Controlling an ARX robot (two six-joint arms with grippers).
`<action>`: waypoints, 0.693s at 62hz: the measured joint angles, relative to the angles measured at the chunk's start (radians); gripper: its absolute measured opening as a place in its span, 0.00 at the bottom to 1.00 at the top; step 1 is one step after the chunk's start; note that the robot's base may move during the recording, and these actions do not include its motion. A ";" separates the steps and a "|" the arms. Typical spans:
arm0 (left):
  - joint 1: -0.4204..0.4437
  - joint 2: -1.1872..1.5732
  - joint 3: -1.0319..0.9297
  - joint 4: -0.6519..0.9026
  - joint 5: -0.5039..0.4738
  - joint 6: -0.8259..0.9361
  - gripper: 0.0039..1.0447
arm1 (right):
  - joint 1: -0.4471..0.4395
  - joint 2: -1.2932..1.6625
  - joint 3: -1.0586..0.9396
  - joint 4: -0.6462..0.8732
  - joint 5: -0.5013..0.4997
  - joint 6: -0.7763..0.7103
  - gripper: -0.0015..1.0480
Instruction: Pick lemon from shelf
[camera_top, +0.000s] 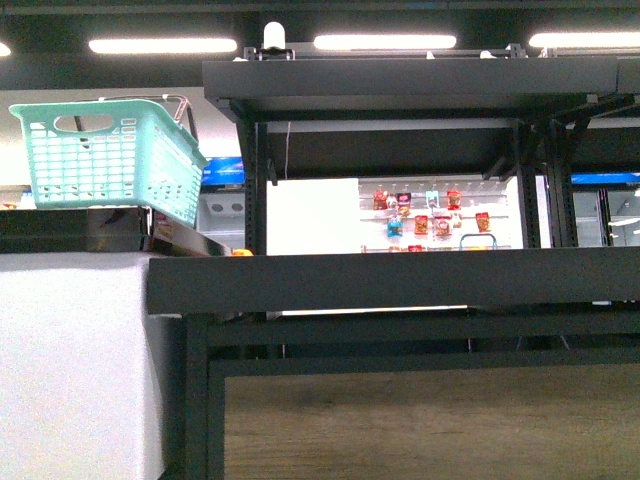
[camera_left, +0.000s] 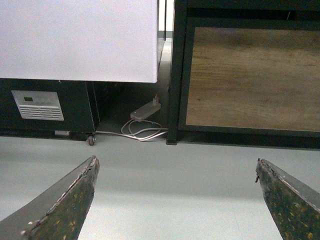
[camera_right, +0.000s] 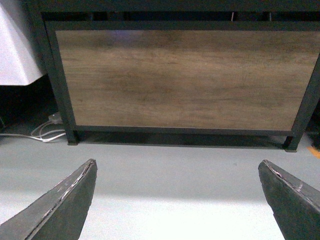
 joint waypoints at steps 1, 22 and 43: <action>0.000 0.000 0.000 0.000 0.000 0.000 0.92 | 0.000 0.000 0.000 0.000 0.000 0.000 0.93; 0.000 0.000 0.000 0.000 0.000 0.000 0.92 | 0.000 0.000 0.000 0.000 0.000 0.000 0.93; 0.000 0.000 0.000 0.000 0.000 0.000 0.92 | 0.000 0.000 0.000 0.000 0.000 0.000 0.93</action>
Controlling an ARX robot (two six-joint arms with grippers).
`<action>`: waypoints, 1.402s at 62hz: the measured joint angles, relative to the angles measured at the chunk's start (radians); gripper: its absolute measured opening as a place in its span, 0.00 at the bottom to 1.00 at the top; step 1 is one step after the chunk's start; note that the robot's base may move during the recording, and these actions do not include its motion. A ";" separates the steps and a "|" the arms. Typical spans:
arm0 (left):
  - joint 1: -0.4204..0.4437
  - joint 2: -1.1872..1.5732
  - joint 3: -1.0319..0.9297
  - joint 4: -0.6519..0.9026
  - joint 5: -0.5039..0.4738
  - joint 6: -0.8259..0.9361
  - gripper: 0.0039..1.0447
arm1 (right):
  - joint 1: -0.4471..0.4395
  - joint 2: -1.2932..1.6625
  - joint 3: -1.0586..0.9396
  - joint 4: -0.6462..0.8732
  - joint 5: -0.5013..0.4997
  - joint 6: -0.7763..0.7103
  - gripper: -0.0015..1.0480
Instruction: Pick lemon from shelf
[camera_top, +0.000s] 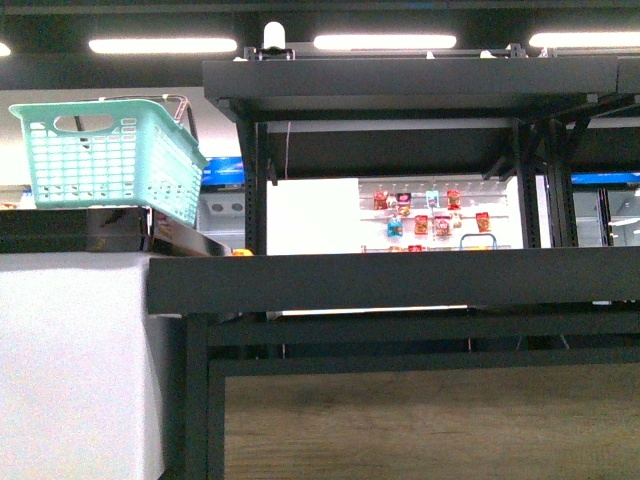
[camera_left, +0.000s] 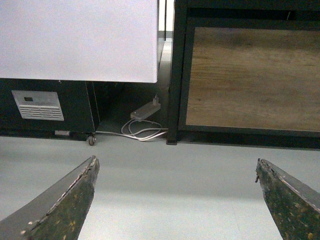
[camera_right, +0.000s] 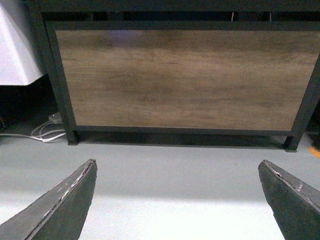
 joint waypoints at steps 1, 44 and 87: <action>0.000 0.000 0.000 0.000 0.000 0.000 0.92 | 0.000 0.000 0.000 0.000 0.000 0.000 0.93; 0.000 0.000 0.000 0.000 0.000 0.000 0.92 | 0.000 0.000 0.000 0.000 0.000 0.000 0.93; 0.000 -0.002 0.000 0.000 -0.001 0.000 0.92 | 0.000 0.000 0.000 0.000 0.001 0.000 0.93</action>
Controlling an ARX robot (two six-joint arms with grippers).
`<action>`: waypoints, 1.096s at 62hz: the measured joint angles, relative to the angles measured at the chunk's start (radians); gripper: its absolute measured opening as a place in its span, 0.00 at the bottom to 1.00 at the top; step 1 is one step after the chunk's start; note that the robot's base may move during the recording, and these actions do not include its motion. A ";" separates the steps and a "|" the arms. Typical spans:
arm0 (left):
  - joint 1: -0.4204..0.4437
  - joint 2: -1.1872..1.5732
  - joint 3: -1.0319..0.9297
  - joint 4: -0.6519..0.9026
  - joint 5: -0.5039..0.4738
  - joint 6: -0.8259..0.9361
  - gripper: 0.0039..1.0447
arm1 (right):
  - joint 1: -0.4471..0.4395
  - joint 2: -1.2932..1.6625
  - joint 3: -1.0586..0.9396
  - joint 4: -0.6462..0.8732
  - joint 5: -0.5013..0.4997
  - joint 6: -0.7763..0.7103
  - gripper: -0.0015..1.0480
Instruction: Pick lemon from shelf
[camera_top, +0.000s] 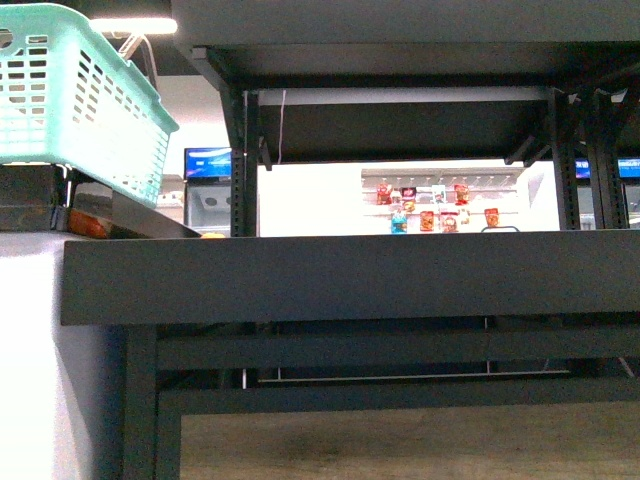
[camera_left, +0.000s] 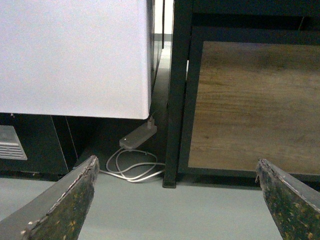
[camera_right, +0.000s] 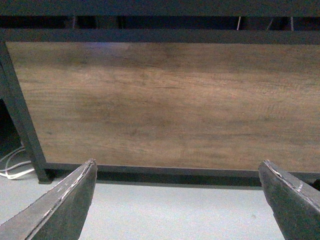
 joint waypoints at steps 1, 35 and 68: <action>0.000 0.000 0.000 0.000 0.001 0.000 0.92 | 0.000 0.000 0.000 0.000 0.000 0.000 0.93; 0.000 0.000 0.000 0.000 0.001 0.000 0.92 | 0.000 0.000 0.000 0.000 0.000 0.000 0.93; 0.000 0.000 0.000 0.000 0.001 0.000 0.92 | 0.000 0.000 0.000 0.000 0.000 0.000 0.93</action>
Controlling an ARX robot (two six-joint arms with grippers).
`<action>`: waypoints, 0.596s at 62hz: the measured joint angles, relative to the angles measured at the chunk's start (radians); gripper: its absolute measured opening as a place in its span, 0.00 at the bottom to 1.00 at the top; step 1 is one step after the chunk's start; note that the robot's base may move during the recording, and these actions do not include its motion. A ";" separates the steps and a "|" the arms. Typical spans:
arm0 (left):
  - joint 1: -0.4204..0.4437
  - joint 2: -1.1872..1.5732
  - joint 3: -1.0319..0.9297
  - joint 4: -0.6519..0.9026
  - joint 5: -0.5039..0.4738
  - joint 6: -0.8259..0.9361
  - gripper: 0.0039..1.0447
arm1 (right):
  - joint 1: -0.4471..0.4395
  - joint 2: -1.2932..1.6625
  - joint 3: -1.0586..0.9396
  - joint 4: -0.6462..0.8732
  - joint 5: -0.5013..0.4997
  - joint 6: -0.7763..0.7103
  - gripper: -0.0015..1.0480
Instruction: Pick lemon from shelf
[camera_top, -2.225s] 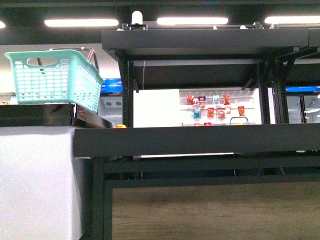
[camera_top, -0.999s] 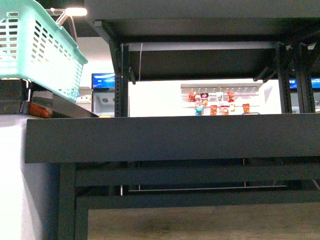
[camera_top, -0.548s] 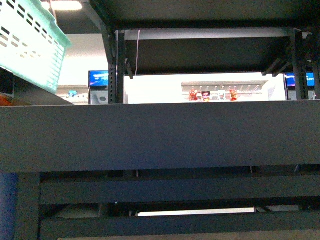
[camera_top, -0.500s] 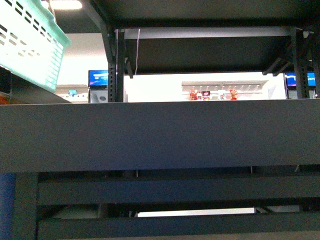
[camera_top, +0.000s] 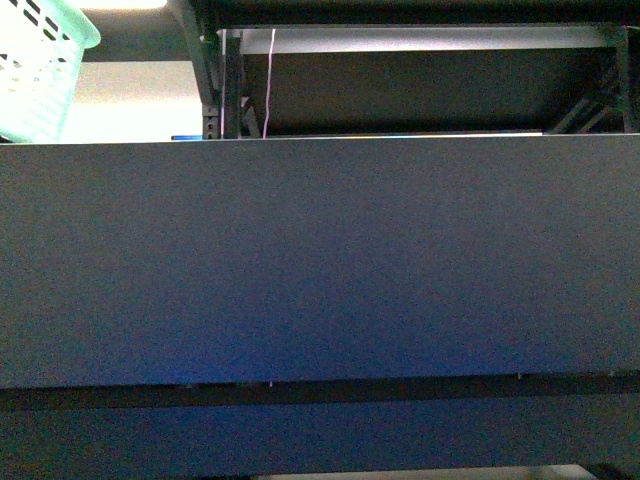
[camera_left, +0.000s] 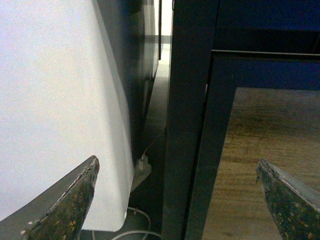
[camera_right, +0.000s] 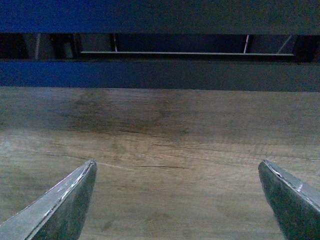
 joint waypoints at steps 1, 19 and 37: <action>0.000 0.000 0.000 0.000 0.001 0.000 0.92 | 0.000 0.000 0.000 0.000 0.000 0.000 0.93; 0.000 0.000 0.000 0.000 0.000 0.000 0.92 | 0.000 0.000 0.000 0.000 0.002 0.000 0.93; 0.000 0.000 0.000 0.000 0.000 0.000 0.92 | 0.000 0.000 0.000 0.000 0.002 0.000 0.93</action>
